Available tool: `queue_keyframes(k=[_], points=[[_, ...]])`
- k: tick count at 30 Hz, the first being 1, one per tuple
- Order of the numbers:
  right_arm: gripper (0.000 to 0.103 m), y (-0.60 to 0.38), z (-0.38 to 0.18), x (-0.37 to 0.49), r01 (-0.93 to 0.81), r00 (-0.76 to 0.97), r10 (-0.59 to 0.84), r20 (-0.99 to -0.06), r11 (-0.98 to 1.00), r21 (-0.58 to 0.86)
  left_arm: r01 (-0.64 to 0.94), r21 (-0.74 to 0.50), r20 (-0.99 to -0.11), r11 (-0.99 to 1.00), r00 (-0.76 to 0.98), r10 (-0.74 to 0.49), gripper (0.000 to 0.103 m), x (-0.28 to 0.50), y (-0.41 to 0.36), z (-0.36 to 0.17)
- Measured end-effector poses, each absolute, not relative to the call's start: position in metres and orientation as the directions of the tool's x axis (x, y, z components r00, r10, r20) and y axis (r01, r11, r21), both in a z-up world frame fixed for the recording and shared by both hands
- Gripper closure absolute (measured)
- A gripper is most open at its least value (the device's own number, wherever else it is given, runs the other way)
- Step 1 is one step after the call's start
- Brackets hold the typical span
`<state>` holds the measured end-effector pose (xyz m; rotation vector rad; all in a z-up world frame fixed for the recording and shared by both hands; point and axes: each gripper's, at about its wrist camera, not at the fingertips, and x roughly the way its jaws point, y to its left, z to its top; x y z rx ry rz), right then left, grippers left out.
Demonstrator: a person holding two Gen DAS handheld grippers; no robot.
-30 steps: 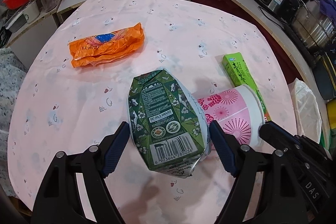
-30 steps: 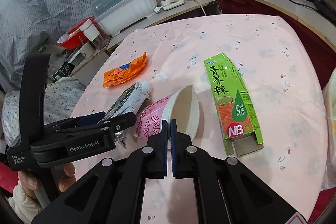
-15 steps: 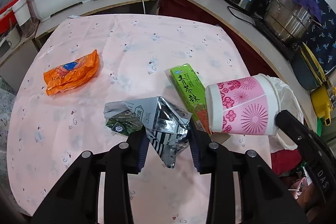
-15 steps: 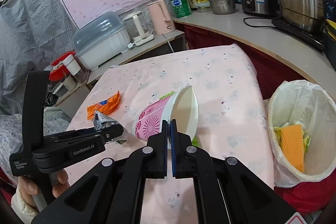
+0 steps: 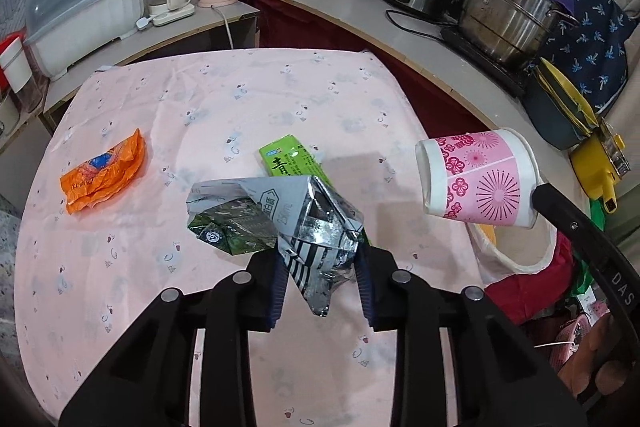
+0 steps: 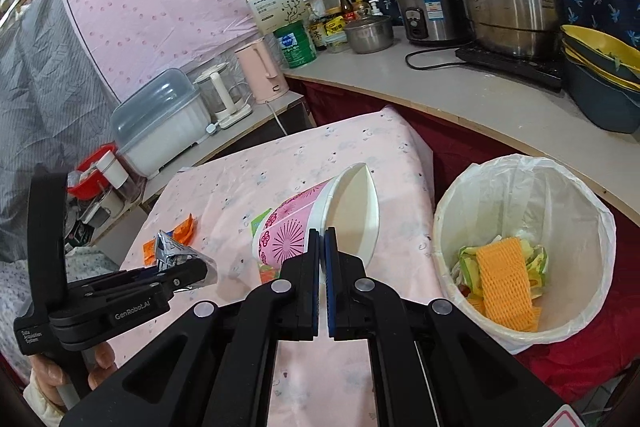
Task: Collect trash
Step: 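Lift the carton and cup and carry them over the trash bin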
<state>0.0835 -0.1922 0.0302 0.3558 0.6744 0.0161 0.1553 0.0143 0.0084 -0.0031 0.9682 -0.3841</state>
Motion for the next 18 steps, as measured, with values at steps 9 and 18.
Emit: queue_keyframes(k=[9, 18], points=[[0.099, -0.245, 0.038, 0.056, 0.211, 0.808, 0.013, -0.589, 0.927, 0.309, 0.446, -0.159, -0.777, 0.881, 0.493, -0.390, 0.074, 0.145, -0.055, 0.032], [0.099, -0.313, 0.034, 0.020, 0.367, 0.794, -0.125, -0.595, 0.879, 0.305, 0.606, -0.146, -0.759, 0.782, 0.438, -0.481, 0.074, 0.124, -0.151, 0.045]])
